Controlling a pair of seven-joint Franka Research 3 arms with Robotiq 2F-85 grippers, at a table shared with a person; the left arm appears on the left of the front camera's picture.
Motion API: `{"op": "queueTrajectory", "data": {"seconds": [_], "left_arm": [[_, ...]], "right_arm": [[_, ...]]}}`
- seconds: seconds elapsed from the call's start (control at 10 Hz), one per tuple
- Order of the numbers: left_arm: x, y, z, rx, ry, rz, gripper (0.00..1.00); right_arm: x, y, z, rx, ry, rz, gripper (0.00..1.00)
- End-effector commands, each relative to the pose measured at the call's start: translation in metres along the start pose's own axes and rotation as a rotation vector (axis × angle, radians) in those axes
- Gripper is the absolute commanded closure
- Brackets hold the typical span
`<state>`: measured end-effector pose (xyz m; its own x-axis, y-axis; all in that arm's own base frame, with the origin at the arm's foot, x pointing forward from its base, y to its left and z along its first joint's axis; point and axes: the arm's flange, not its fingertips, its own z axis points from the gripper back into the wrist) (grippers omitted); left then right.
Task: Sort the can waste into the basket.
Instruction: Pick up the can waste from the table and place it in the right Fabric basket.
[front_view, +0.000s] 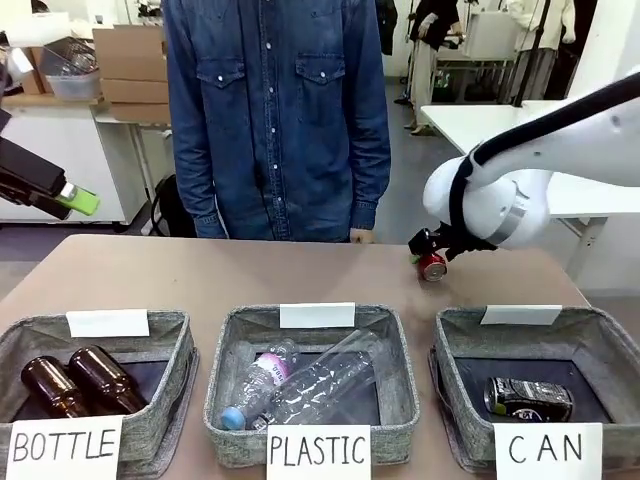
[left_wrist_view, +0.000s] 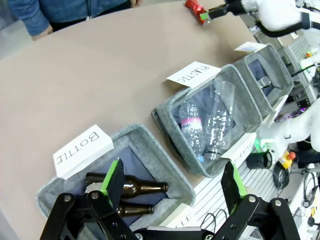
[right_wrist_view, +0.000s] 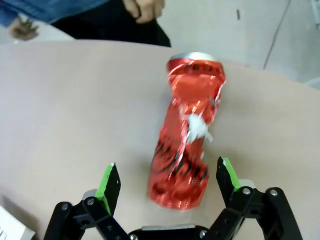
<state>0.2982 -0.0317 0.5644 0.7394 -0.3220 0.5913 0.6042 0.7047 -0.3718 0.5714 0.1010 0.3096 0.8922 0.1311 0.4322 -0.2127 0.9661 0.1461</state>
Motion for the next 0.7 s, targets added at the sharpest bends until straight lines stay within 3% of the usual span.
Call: {"op": "queueTrajectory", "data": {"seconds": [0.0, 0.5, 0.6], "left_arm": [[-0.005, -0.001, -0.004, -0.013, -0.013, -0.01, 0.0], [-0.005, -0.001, -0.004, -0.013, -0.013, -0.01, 0.0], [-0.005, -0.001, -0.004, -0.013, -0.013, -0.01, 0.0]], "right_arm": [[0.012, -0.002, -0.01, -0.012, -0.053, -0.046, 0.0], [0.011, -0.002, -0.021, -0.016, -0.06, -0.056, 0.0], [0.011, -0.002, -0.019, -0.013, -0.051, -0.056, 0.6]]}}
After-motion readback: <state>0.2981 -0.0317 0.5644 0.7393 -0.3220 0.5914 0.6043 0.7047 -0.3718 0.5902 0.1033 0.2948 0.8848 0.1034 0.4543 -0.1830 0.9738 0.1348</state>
